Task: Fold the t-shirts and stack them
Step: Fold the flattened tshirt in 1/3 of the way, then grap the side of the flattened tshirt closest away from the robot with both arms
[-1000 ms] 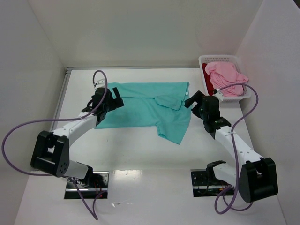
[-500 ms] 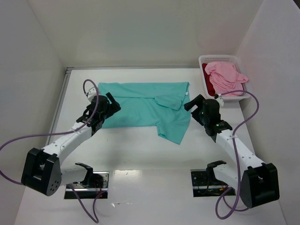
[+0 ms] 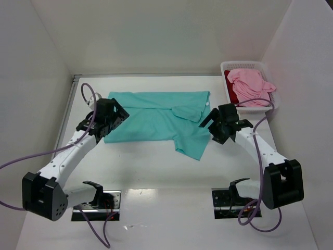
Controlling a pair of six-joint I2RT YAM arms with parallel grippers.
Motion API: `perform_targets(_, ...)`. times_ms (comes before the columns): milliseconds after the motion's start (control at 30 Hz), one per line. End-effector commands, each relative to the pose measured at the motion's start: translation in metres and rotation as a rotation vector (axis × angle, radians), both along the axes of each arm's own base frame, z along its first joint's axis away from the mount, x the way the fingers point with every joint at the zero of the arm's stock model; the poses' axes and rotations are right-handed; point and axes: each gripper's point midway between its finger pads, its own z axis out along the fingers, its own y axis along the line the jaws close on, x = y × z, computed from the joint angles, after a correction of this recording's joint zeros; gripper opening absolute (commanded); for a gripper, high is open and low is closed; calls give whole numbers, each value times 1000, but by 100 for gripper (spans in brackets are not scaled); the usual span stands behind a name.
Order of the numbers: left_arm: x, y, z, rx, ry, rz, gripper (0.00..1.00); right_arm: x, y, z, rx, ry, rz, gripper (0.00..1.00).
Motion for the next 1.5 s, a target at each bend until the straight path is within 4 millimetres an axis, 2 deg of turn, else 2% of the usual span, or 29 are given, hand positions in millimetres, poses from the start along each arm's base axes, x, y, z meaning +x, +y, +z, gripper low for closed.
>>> perform_targets(0,-6,5,-24,-6,119,11,100,-21,-1,-8,-29,138,13,100)
perform_targets(33,-1,8,-37,14,160,13,100,-30,-6,-16,-56,187,3,100)
perform_targets(100,8,8,-36,36,178,15,100,-40,-12,-29,-75,233,-16,100)
perform_targets(133,12,10,-47,44,210,25,100,-34,-10,-26,-64,189,-16,100)
perform_targets(200,18,13,-52,43,212,35,100,-42,-6,-33,-20,187,-26,100)
perform_targets(233,12,12,-68,21,251,33,100,-45,-7,-33,-19,184,-26,100)
perform_targets(333,12,19,-79,-49,257,64,100,-43,-8,-32,-14,156,-39,96)
perform_targets(433,10,26,-84,-49,269,82,100,-51,-7,-45,-14,192,-34,92)
perform_targets(567,10,39,-87,-47,268,122,100,-47,-6,-54,-7,204,-50,89)
perform_targets(700,1,46,-99,-85,306,149,100,-41,-8,-62,-20,190,-60,87)
perform_targets(800,3,54,-107,-143,308,177,100,-34,-8,-67,-31,199,-65,86)
perform_targets(967,4,62,-113,-138,319,169,100,-30,-6,-80,-32,219,-52,76)
perform_targets(1033,6,61,-112,-145,320,163,100,-25,-5,-78,-34,206,-43,72)
perform_targets(1133,6,64,-114,-146,316,172,100,-23,-4,-84,-41,210,-34,62)
perform_targets(1233,6,67,-114,-148,316,181,100,-22,-4,-88,-45,225,-34,56)
perform_targets(1300,2,70,-118,-148,333,191,100,-22,-2,-92,-40,236,-29,47)
perform_targets(1467,-5,73,-123,-148,360,203,100,-23,-1,-94,-39,246,-16,34)
